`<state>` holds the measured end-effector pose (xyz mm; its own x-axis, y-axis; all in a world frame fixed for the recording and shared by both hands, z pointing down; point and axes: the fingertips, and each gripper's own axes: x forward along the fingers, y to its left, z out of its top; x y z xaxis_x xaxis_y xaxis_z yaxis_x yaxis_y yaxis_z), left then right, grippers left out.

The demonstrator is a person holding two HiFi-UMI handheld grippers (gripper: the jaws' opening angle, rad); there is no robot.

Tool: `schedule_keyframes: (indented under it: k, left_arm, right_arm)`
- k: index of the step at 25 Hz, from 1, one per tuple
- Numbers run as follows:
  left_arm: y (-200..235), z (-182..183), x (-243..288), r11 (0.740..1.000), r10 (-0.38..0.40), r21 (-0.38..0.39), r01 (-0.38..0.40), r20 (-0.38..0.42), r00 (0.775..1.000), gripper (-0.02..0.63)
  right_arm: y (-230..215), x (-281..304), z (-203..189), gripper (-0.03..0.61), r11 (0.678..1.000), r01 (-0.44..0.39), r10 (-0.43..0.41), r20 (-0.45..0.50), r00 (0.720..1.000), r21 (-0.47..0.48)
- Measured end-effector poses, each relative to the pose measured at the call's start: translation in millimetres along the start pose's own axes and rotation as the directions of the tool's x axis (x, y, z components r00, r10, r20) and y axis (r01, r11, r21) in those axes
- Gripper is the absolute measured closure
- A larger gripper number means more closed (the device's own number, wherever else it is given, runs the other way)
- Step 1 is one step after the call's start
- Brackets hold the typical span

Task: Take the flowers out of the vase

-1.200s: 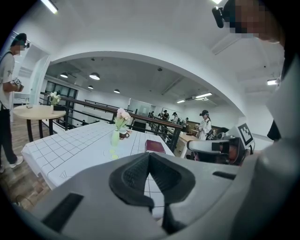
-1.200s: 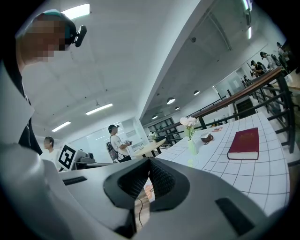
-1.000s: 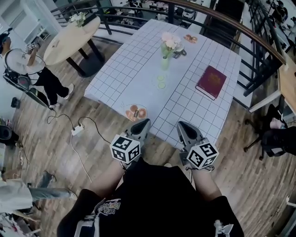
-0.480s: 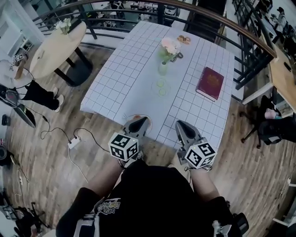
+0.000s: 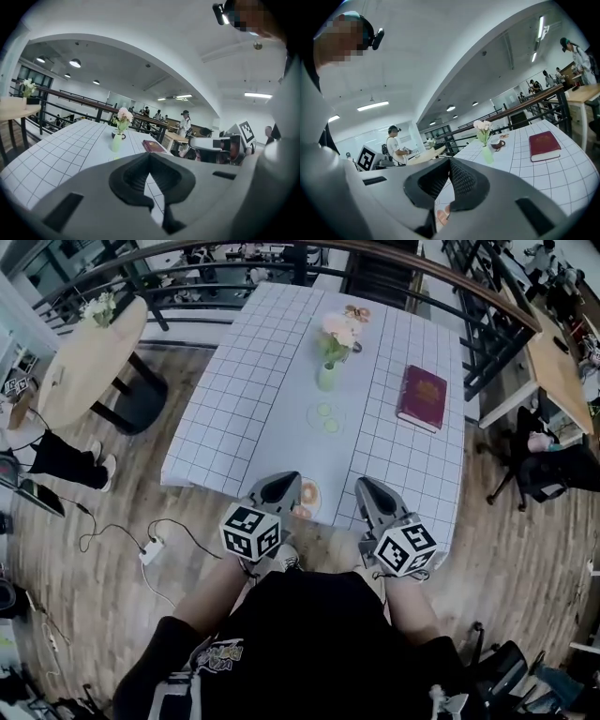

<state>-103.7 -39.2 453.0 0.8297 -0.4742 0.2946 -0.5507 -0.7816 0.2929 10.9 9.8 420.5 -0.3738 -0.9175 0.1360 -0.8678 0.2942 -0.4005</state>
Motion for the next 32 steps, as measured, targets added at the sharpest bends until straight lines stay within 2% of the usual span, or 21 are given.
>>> schedule_keyframes:
  k: [6,17,32]
  left_arm:
    - [20.4,5.6,-11.7,0.999,-0.031,0.036,0.032,-0.012,0.999,0.606]
    - [42.0,13.9,-22.1,0.998,-0.048,0.041,0.048,0.006,0.999,0.606]
    - [69.0,31.9,27.7,1.0,0.002,0.019,-0.002,-0.004,1.0,0.606]
  right_arm:
    - [10.9,15.4,-2.5,0.557,0.999,0.045,-0.045,0.033,0.998,0.008]
    - [27.9,43.0,1.1,0.557,0.998,0.053,-0.053,0.035,0.998,-0.022]
    - [-22.1,101.9,25.1,0.557,0.999,0.014,-0.015,-0.002,1.0,-0.041]
